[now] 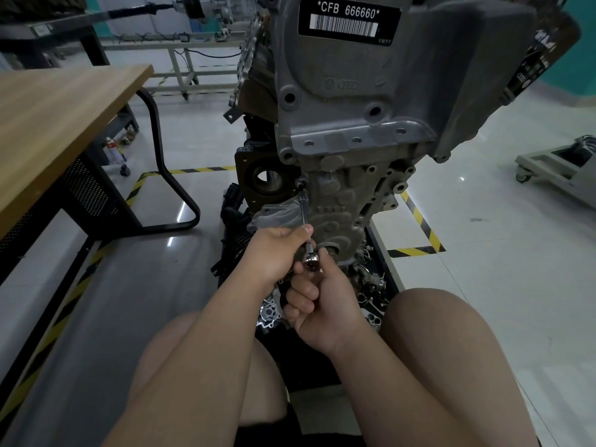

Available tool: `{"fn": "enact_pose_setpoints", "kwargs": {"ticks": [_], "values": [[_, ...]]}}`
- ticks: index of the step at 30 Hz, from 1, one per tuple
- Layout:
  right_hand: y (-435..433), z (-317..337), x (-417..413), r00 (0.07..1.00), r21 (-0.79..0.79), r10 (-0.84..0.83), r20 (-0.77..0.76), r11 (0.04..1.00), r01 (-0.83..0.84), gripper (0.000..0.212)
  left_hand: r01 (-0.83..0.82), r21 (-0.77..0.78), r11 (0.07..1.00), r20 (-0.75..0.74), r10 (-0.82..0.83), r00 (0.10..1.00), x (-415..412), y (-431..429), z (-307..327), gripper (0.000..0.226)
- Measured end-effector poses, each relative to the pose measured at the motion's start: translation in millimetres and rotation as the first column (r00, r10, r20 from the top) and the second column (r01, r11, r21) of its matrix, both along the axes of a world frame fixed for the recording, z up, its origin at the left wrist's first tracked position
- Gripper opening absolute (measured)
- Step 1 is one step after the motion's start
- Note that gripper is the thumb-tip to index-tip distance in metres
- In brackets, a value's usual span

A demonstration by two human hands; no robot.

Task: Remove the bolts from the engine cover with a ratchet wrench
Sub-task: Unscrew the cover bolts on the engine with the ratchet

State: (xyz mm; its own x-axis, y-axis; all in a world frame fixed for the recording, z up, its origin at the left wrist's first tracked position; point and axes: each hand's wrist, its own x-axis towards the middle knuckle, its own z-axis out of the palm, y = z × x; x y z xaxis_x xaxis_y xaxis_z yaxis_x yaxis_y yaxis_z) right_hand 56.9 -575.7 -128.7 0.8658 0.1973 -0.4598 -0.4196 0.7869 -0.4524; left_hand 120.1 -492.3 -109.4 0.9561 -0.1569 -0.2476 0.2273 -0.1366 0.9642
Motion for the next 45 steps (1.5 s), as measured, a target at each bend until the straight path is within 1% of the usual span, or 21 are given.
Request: {"fn": "enact_pose_setpoints", "kwargs": {"ticks": [2, 4, 6, 9, 11, 12, 13, 14, 16, 17, 19, 21, 24, 27, 29, 31, 34, 37, 41, 43, 45], "values": [[1.5, -4.2, 0.8, 0.999, -0.190, -0.042, 0.015, 0.981, 0.044, 0.055, -0.010, -0.017, 1.000, 0.005, 0.010, 1.000, -0.2, -0.7, -0.3, 0.037], [0.7, -8.6, 0.4, 0.995, -0.452, -0.069, 0.073, 0.887, 0.094, 0.057, -0.014, -0.040, 0.999, 0.002, 0.015, 1.000, -0.6, -1.4, -0.2, 0.037], [-2.6, -9.6, -1.1, 0.982, -0.707, -0.064, 0.178, 0.685, 0.173, 0.056, -0.022, -0.020, 1.000, 0.010, 0.022, 1.000, -0.6, -2.1, -0.1, 0.036], [-14.2, -6.9, -2.3, 0.942, -0.879, 0.006, 0.337, 0.361, 0.312, 0.055, -0.026, 0.002, 1.000, 0.023, 0.026, 0.999, -0.7, -3.7, 0.7, 0.038], [-22.9, -4.8, -0.7, 0.929, -0.943, 0.163, 0.332, 0.024, 0.333, 0.046, -0.021, 0.000, 1.000, 0.029, 0.021, 0.999, -0.8, -4.2, 0.6, 0.042], [-25.6, -3.4, -0.2, 0.927, -0.937, 0.221, 0.303, -0.108, 0.332, 0.045, -0.020, -0.005, 1.000, 0.031, 0.020, 0.999, -1.4, -4.2, 0.7, 0.043], [-28.0, -3.4, 0.8, 0.923, -0.922, 0.251, 0.291, -0.183, 0.341, 0.045, -0.019, -0.008, 1.000, 0.031, 0.020, 0.999, -2.0, -4.1, 0.8, 0.043], [-29.6, -4.5, 1.9, 0.920, -0.913, 0.259, 0.295, -0.208, 0.351, 0.046, -0.018, -0.008, 1.000, 0.031, 0.018, 0.999, -2.5, -3.7, 0.6, 0.042], [-30.2, -4.0, 1.7, 0.918, -0.918, 0.239, 0.318, -0.166, 0.361, 0.040, -0.016, -0.009, 1.000, 0.031, 0.016, 0.999, -3.8, -3.5, 1.1, 0.039], [-29.0, -3.6, 1.0, 0.919, -0.927, 0.211, 0.332, -0.106, 0.359, 0.036, -0.018, -0.012, 1.000, 0.026, 0.018, 1.000, -4.2, -3.6, 1.6, 0.038], [-24.8, -3.9, -0.1, 0.924, -0.931, 0.129, 0.360, 0.107, 0.348, 0.040, -0.022, -0.009, 1.000, 0.006, 0.022, 1.000, -4.1, -4.0, 2.8, 0.039], [-20.1, -5.2, -1.0, 0.931, -0.863, 0.022, 0.364, 0.383, 0.329, 0.055, -0.022, 0.018, 1.000, -0.007, 0.022, 1.000, -4.1, -4.4, 4.3, 0.041], [-12.3, -3.5, -2.4, 0.964, -0.644, -0.072, 0.257, 0.730, 0.227, 0.057, -0.008, 0.024, 1.000, -0.019, 0.009, 1.000, -5.1, -5.6, 5.6, 0.040], [-6.4, 0.0, 0.0, 0.989, -0.277, -0.085, 0.120, 0.954, 0.116, 0.038, 0.014, 0.034, 0.999, -0.033, -0.013, 0.999, -6.2, -6.8, 6.2, 0.041], [-4.8, 1.8, 0.5, 0.997, -0.051, -0.053, 0.050, 0.997, 0.056, 0.038, 0.018, 0.037, 0.999, -0.049, -0.016, 0.999, -5.8, -6.0, 6.2, 0.039], [-4.8, 4.0, -1.2, 1.000, 0.099, -0.002, 0.030, 0.995, -0.001, 0.040, 0.019, -0.003, 1.000, -0.059, -0.019, 0.998, -5.1, -4.4, 6.4, 0.037], [-5.0, 4.7, -2.3, 1.000, 0.220, 0.023, 0.015, 0.975, -0.025, 0.048, 0.027, -0.039, 0.999, -0.051, -0.029, 0.998, -4.4, -2.5, 6.0, 0.033], [-4.4, 4.5, -1.8, 1.000, 0.247, 0.015, 0.007, 0.969, -0.017, 0.051, 0.026, -0.054, 0.998, -0.040, -0.028, 0.999, -4.5, -2.3, 5.1, 0.033], [-2.5, 2.9, -0.1, 1.000, 0.080, 0.003, 0.001, 0.997, -0.003, 0.051, -0.008, -0.055, 0.998, -0.046, 0.006, 0.999, -5.0, -3.2, 5.2, 0.033], [-1.8, 0.5, 0.5, 1.000, -0.116, -0.028, 0.001, 0.993, 0.028, 0.051, -0.008, -0.028, 1.000, -0.041, 0.007, 0.999, -5.5, -3.8, 5.1, 0.032], [-3.7, -3.1, 0.0, 0.997, -0.409, -0.057, 0.049, 0.910, 0.072, 0.053, -0.012, -0.019, 1.000, -0.033, 0.011, 0.999, -5.6, -4.1, 4.4, 0.031]]}}
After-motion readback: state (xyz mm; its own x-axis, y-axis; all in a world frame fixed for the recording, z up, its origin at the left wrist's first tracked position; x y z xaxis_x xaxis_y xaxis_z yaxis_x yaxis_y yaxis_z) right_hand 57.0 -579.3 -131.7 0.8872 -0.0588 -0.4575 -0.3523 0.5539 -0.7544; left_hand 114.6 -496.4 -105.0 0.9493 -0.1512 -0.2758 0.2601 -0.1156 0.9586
